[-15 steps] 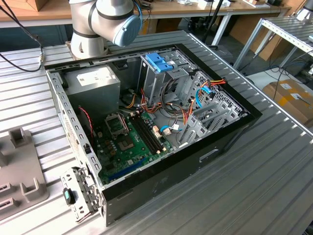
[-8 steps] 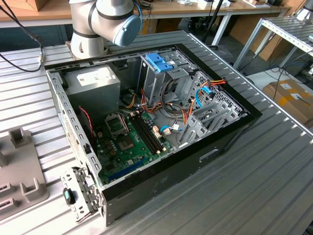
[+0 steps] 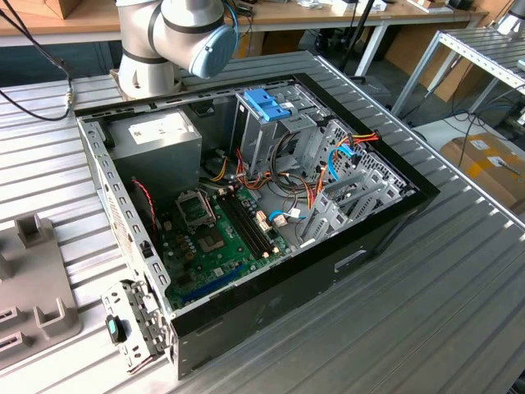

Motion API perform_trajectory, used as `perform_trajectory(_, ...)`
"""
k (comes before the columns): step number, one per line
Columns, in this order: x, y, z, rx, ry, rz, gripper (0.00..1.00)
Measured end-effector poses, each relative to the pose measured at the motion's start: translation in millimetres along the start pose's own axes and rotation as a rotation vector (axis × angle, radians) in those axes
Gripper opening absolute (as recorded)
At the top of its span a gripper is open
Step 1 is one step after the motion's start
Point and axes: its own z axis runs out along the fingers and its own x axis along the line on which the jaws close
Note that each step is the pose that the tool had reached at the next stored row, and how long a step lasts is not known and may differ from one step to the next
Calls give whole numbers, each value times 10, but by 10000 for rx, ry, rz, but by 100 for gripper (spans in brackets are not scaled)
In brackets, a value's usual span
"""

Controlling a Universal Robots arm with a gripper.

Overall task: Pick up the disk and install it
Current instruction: 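Pick up the disk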

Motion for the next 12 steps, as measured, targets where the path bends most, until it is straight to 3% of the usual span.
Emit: perform_trajectory(12, -19, 2, -1, 0, 1, -51, 11)
